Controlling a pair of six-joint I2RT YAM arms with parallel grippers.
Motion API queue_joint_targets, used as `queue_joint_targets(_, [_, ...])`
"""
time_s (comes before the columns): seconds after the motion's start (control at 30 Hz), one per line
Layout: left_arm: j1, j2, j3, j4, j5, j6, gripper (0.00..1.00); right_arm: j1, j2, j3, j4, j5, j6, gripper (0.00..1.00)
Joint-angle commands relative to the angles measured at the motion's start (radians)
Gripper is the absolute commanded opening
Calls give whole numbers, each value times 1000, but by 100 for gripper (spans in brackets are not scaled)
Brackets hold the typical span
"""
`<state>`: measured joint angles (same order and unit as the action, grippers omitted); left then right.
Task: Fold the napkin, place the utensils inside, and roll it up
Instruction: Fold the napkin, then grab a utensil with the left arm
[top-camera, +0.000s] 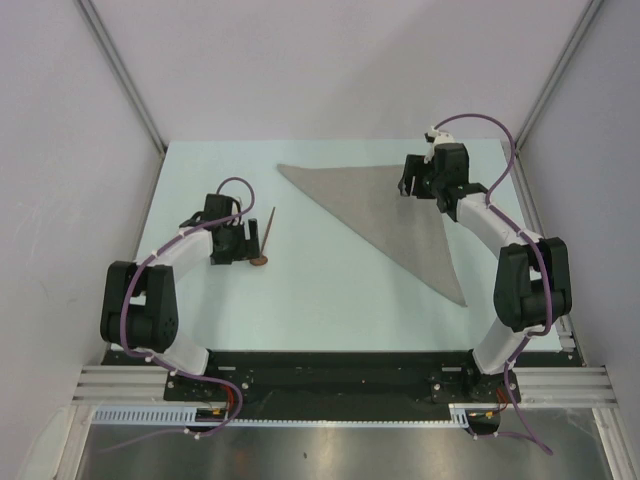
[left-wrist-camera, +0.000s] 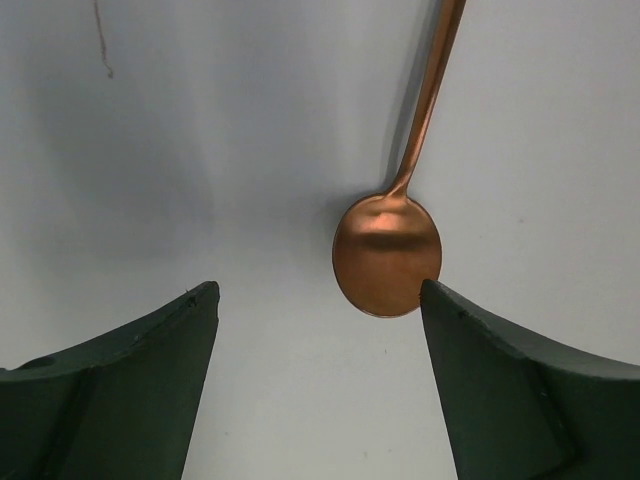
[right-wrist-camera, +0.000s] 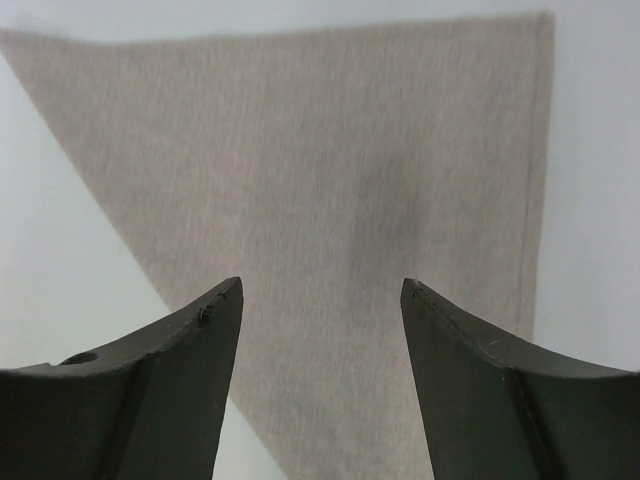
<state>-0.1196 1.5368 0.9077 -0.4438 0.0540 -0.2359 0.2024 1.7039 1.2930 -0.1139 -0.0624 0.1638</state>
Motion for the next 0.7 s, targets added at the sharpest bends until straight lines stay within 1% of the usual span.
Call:
queue_joint_targets(0.0, [1,40,28,-3,43,-32,85,20,-38,-40,30,-57,45,69])
queue_joint_targets(0.03, [1,43,26,-1,40,-34,81,32,-38,-41,26,-53,45,70])
queue_joint_targets(0.1, [1,46,23,1,40,-43,78,43,-32,-38,23,-47,45,70])
queue_joint_targets(0.13, [1,48,22,1,40,-46,74,51,-29,-38,26,-50,45,70])
queue_joint_targets(0.3, [1,83,16,13,76,-60,65,80,-12,-24,25,-53,52,70])
queue_joint_targets(0.37, [3,97,25,8,83,-60,56,95,-9,-17,17,-48,51,70])
queue_joint_targets(0.43, [3,95,22,8,84,-65,50,104,-9,-12,11,-40,49,70])
queue_joint_targets(0.53, [5,92,7,17,107,-72,46,120,-7,-6,6,-27,46,70])
queue_joint_targets(0.67, [11,101,-3,33,159,-94,43,127,0,3,-3,-19,49,70])
